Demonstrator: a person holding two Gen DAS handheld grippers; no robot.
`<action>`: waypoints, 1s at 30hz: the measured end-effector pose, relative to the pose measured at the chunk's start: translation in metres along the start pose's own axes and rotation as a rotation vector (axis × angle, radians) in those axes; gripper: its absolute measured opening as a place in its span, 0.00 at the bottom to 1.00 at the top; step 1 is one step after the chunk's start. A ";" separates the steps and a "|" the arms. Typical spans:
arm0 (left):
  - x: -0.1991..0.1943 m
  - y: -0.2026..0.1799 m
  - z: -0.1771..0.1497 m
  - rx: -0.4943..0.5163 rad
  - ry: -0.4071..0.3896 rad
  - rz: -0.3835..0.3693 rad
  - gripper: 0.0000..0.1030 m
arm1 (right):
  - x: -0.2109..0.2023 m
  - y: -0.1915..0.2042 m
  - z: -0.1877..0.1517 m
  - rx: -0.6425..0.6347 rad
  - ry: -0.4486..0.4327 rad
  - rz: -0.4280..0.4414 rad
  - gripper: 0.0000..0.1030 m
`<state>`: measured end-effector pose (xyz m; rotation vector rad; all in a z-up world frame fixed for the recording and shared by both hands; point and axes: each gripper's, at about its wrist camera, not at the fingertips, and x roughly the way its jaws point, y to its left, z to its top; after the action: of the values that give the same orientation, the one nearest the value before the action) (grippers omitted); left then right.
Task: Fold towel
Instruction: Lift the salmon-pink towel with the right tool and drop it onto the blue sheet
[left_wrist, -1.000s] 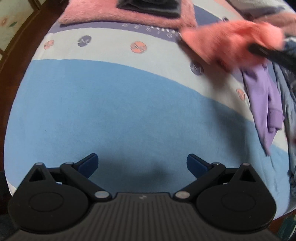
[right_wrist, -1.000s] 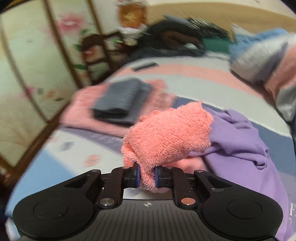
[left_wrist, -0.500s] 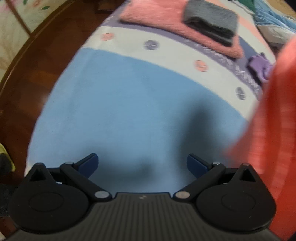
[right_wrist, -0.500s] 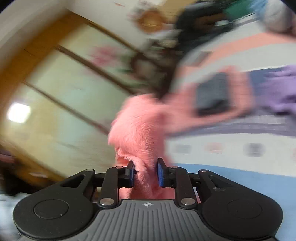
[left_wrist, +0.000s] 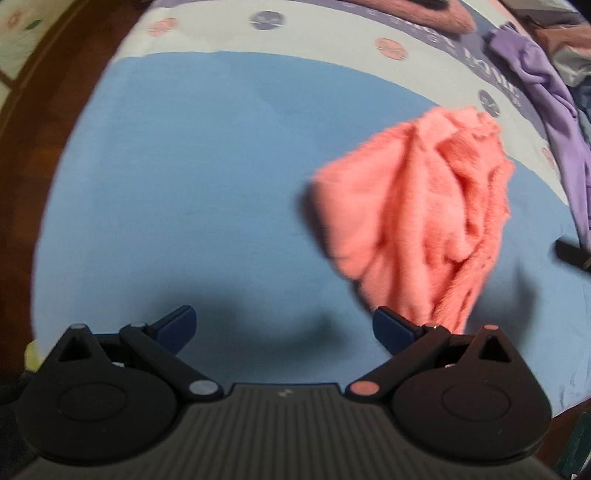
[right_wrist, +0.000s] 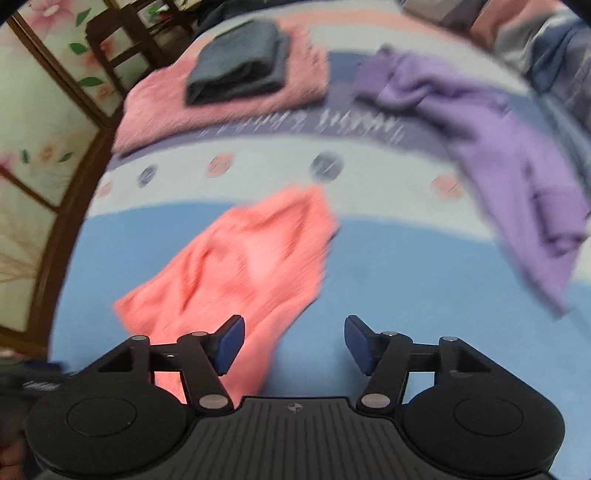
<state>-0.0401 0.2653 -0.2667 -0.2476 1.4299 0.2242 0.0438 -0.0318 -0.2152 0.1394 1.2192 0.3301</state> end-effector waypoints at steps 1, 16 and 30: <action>0.002 -0.004 0.001 -0.001 -0.015 -0.005 1.00 | 0.006 0.002 -0.004 0.010 0.013 0.003 0.58; 0.003 -0.016 0.012 -0.001 -0.068 -0.008 1.00 | 0.022 -0.041 0.004 0.240 -0.097 0.123 0.06; -0.001 -0.065 0.022 0.043 -0.099 -0.203 1.00 | -0.066 -0.100 -0.021 0.207 -0.173 0.034 0.06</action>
<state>-0.0003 0.2098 -0.2609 -0.3402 1.2999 0.0389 0.0213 -0.1489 -0.1913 0.3612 1.0782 0.2158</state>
